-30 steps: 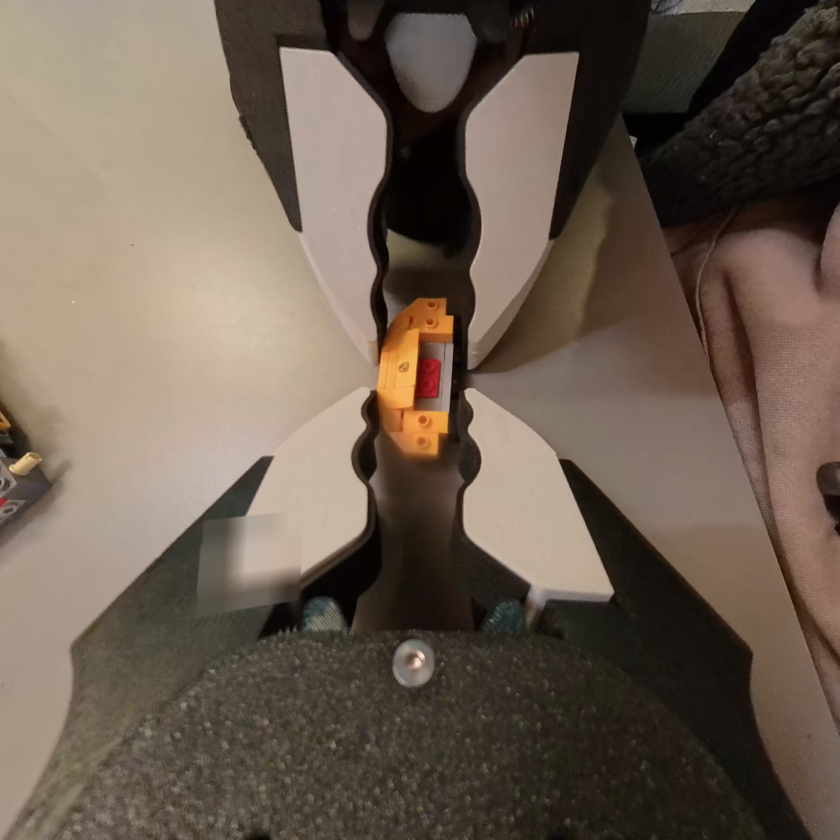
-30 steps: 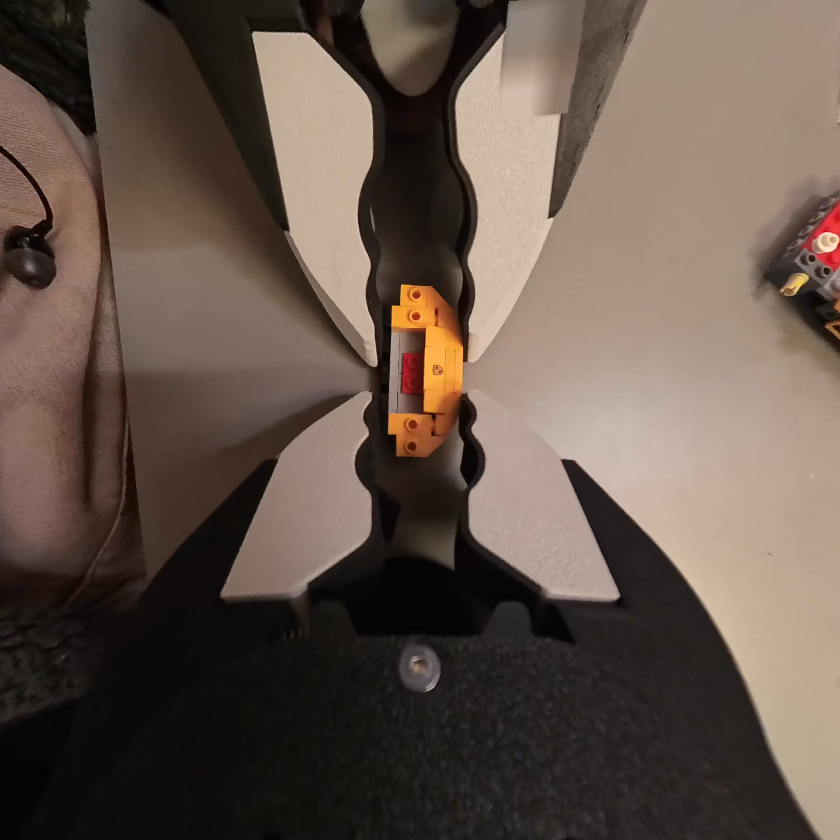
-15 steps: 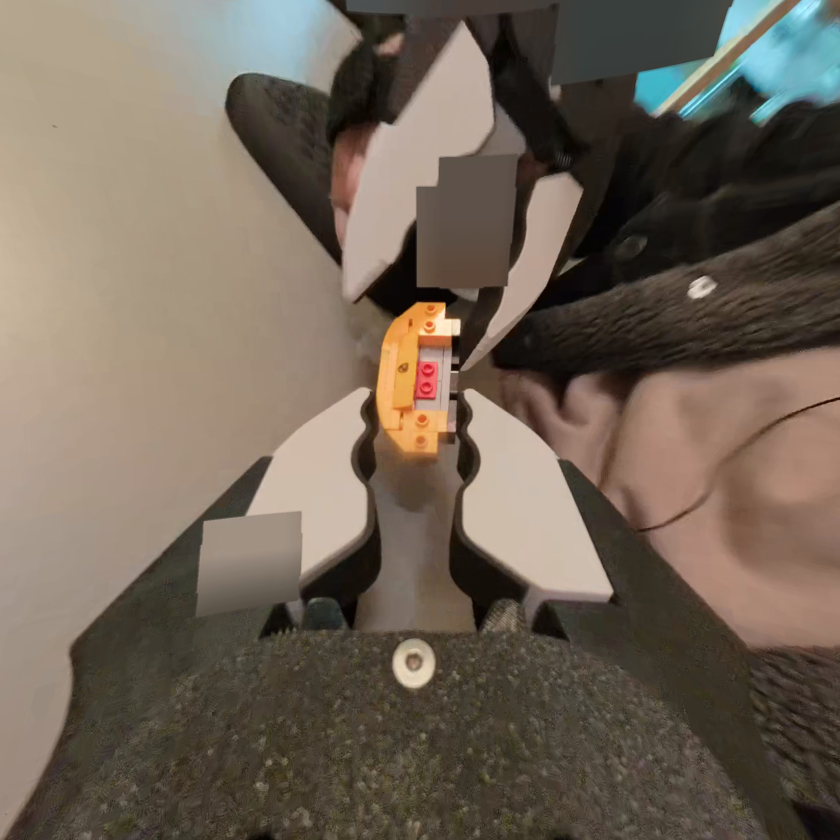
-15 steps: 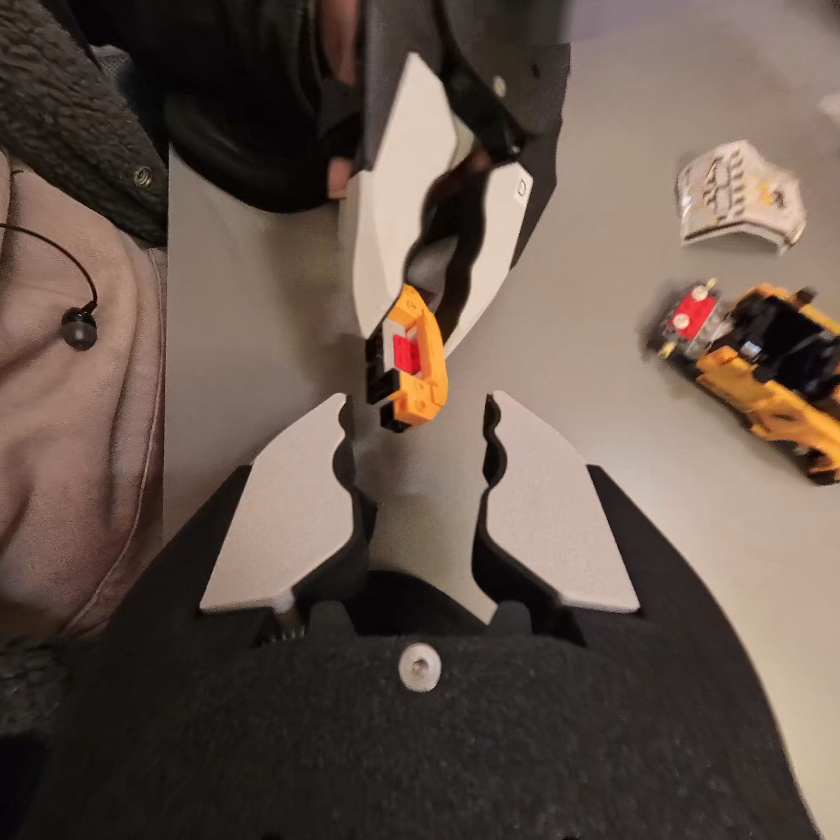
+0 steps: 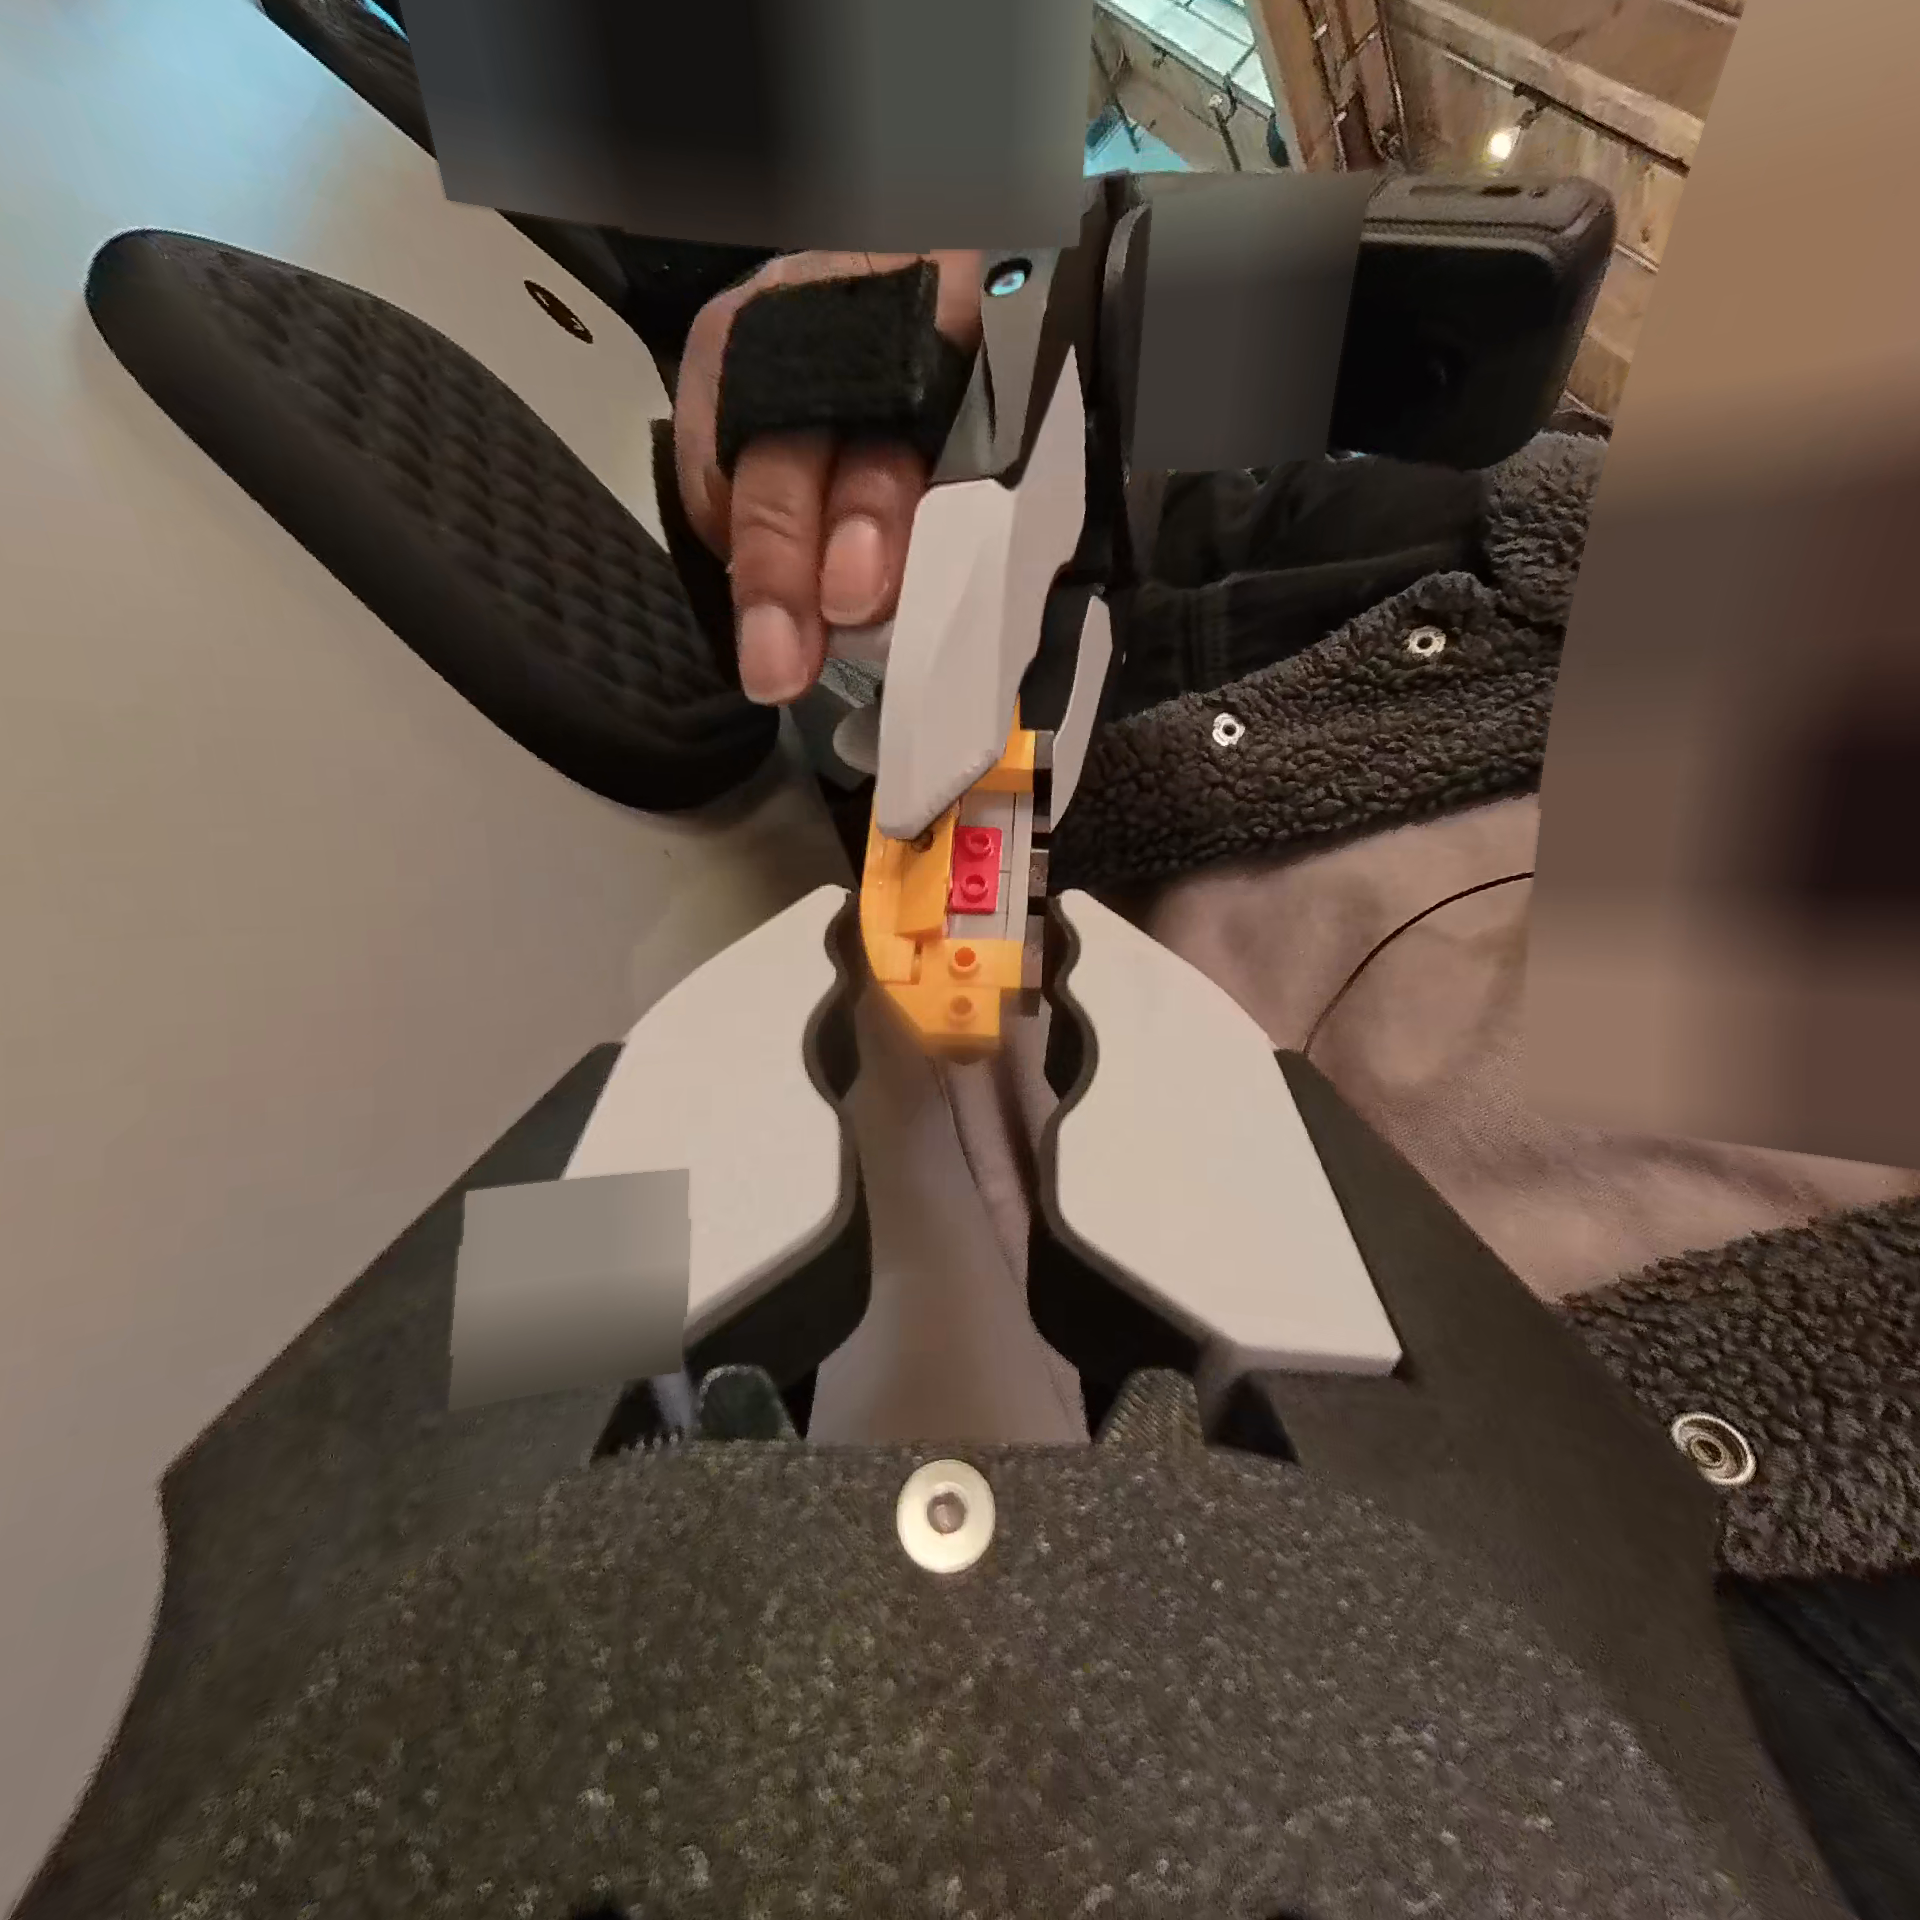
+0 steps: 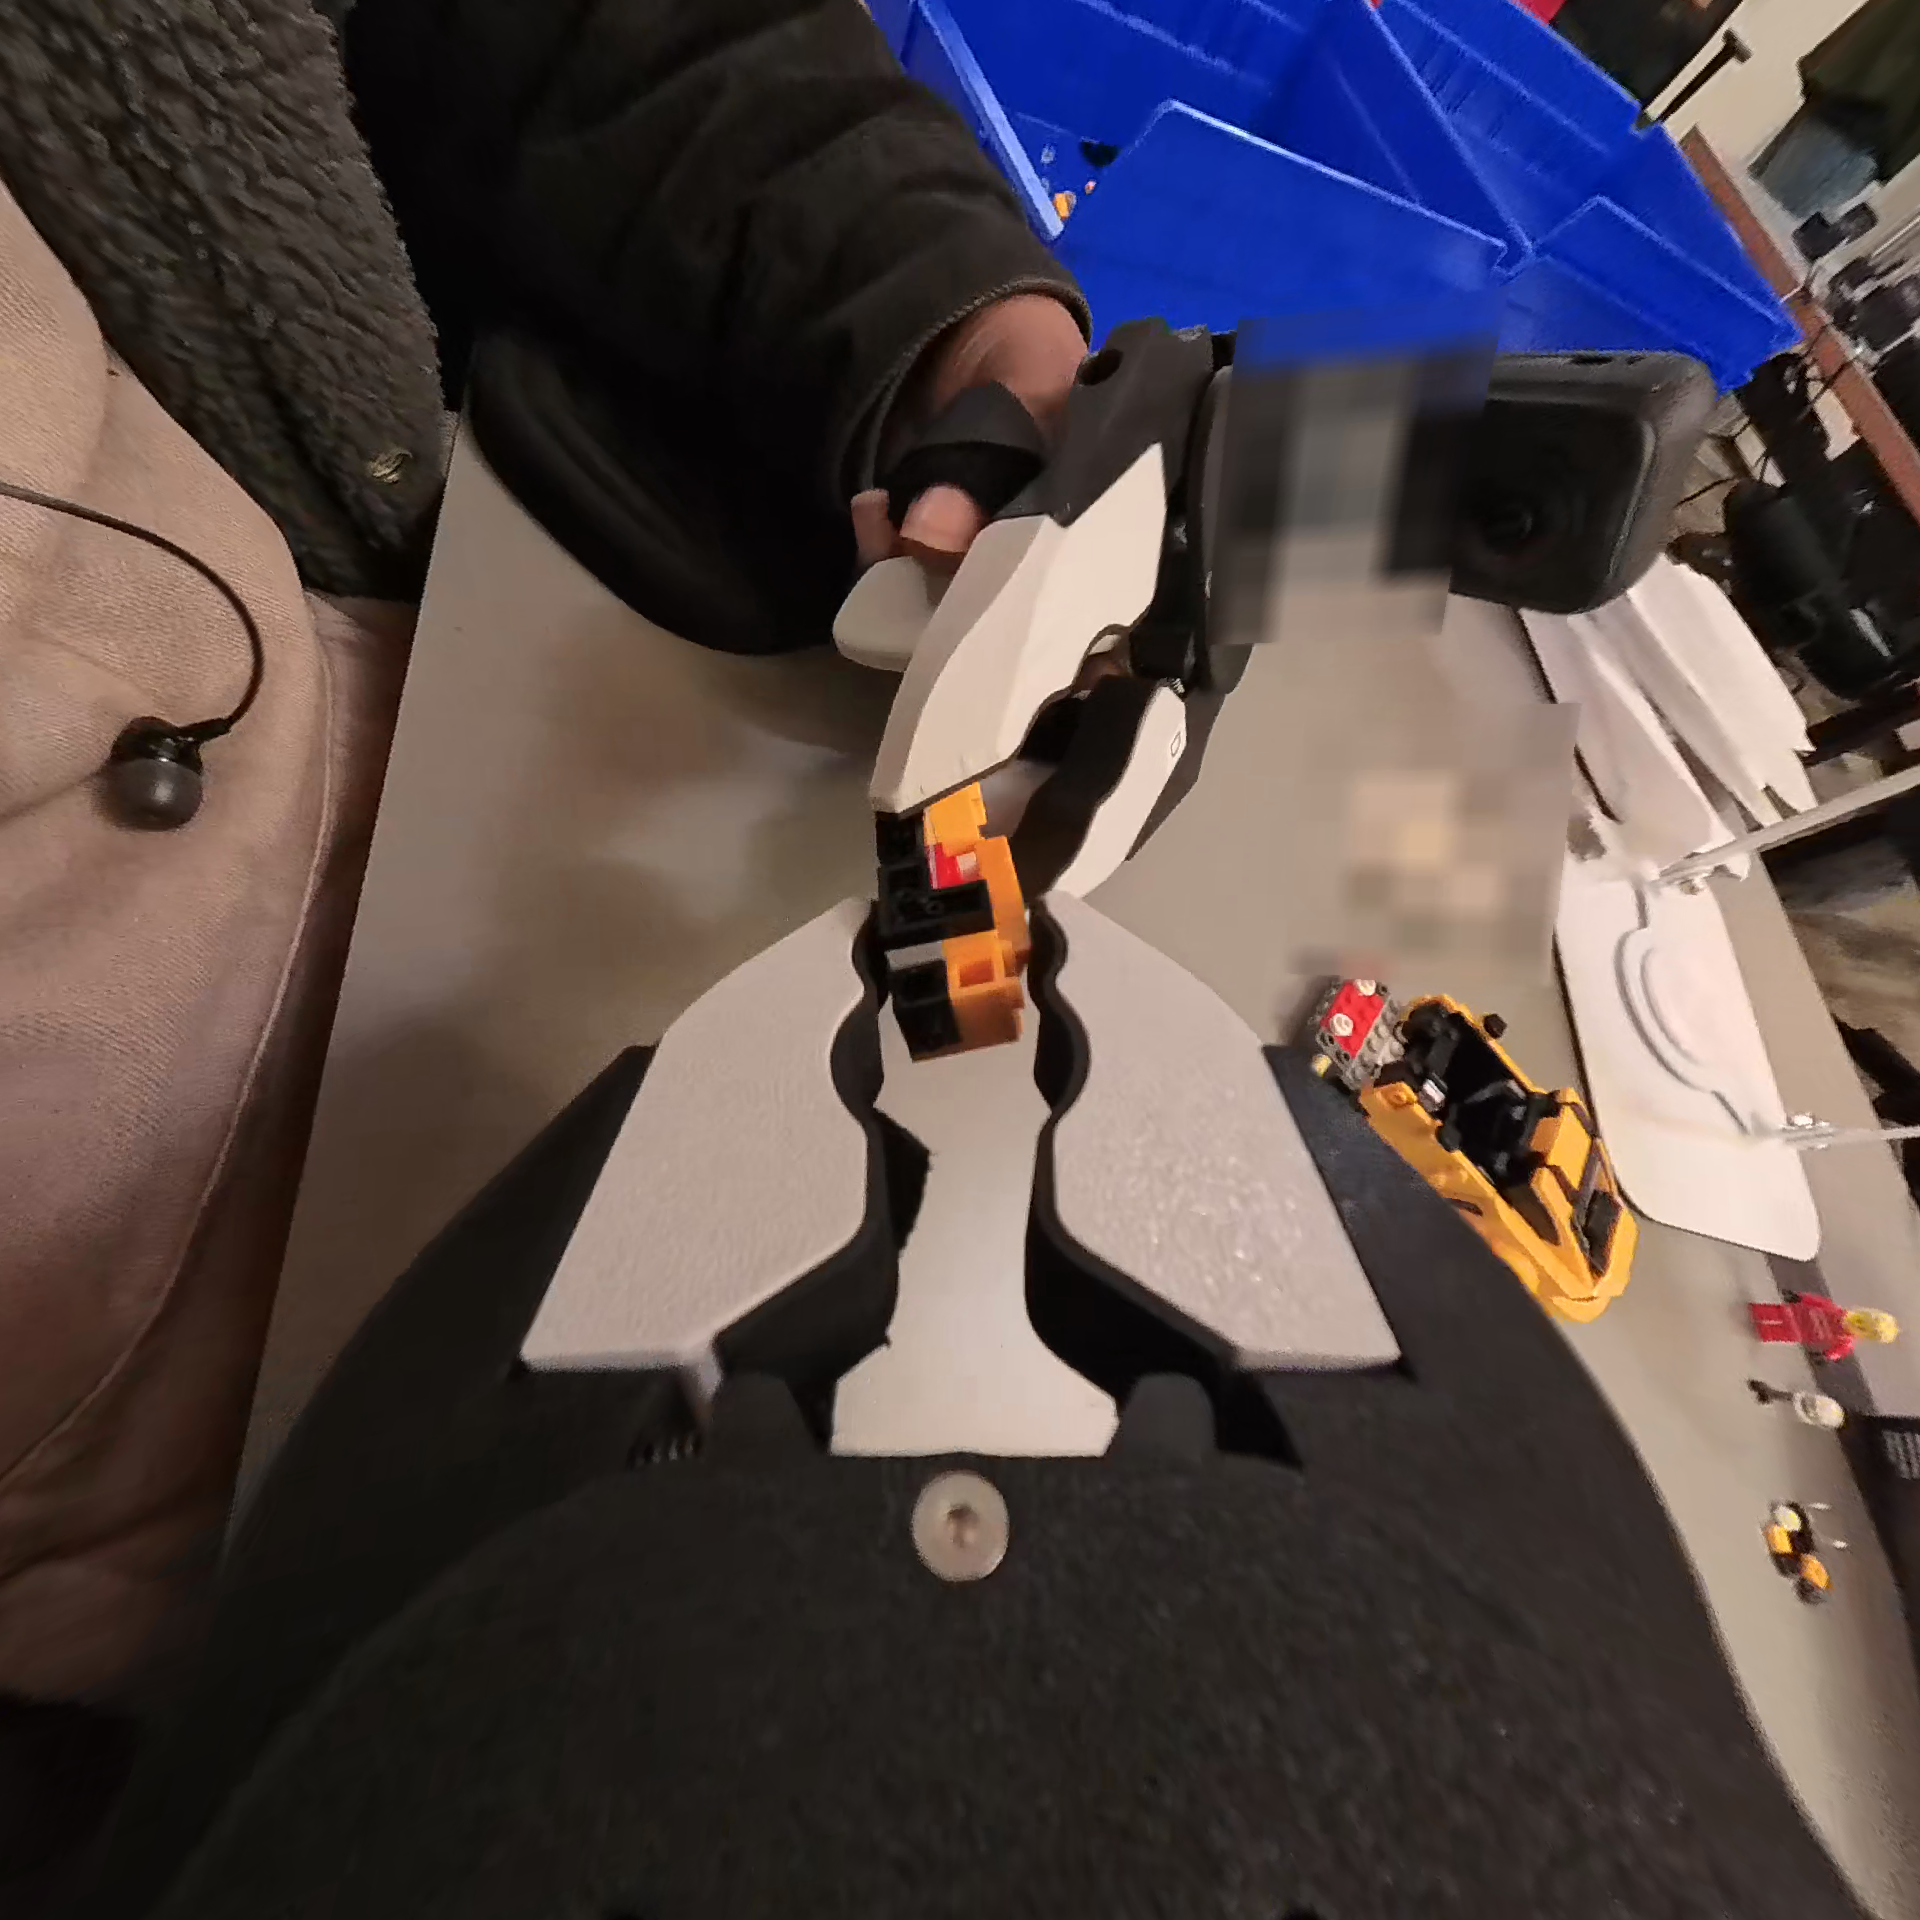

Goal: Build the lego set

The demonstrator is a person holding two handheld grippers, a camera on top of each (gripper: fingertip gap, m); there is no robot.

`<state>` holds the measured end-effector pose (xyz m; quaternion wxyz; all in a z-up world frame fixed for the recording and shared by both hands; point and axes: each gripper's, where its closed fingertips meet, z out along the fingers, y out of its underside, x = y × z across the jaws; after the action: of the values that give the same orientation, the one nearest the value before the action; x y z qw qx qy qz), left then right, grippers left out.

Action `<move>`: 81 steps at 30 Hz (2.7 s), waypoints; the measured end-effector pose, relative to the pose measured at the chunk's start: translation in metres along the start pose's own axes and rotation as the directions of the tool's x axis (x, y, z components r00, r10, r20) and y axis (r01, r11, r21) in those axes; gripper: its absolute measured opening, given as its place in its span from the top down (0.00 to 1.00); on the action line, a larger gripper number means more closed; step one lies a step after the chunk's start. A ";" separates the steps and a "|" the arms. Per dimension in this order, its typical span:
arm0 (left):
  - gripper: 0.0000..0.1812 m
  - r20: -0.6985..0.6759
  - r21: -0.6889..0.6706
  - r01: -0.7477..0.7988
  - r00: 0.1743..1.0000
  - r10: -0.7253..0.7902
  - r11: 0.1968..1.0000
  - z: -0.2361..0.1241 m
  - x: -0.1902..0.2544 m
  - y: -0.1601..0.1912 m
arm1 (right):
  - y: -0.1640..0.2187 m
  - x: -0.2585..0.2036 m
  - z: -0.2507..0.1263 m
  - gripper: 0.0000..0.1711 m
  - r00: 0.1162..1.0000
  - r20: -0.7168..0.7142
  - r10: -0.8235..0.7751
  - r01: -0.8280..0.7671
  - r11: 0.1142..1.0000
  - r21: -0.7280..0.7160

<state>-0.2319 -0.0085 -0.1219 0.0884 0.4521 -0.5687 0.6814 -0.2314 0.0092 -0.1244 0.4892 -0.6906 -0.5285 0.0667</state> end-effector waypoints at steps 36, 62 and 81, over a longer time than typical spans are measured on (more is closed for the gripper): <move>0.85 0.509 -0.571 -0.737 0.029 0.860 0.362 -0.020 -0.030 -0.036 | 0.013 0.031 -0.012 0.73 0.847 0.182 0.499 -0.523 0.843 0.126; 0.78 0.561 -0.368 -0.750 0.292 0.775 0.549 -0.030 -0.036 -0.038 | 0.038 0.049 0.018 0.80 0.989 -0.033 0.141 -0.141 0.990 -0.013; 0.81 0.528 -0.182 -0.782 0.434 0.730 0.597 -0.028 -0.012 -0.043 | -0.001 0.043 -0.004 0.81 0.985 0.086 0.148 -0.165 0.951 0.262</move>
<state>-0.2123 0.0351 -0.0986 -0.4142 0.3288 -0.6778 0.5108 -0.2114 0.0410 -0.1032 0.5538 -0.6551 -0.4739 0.1988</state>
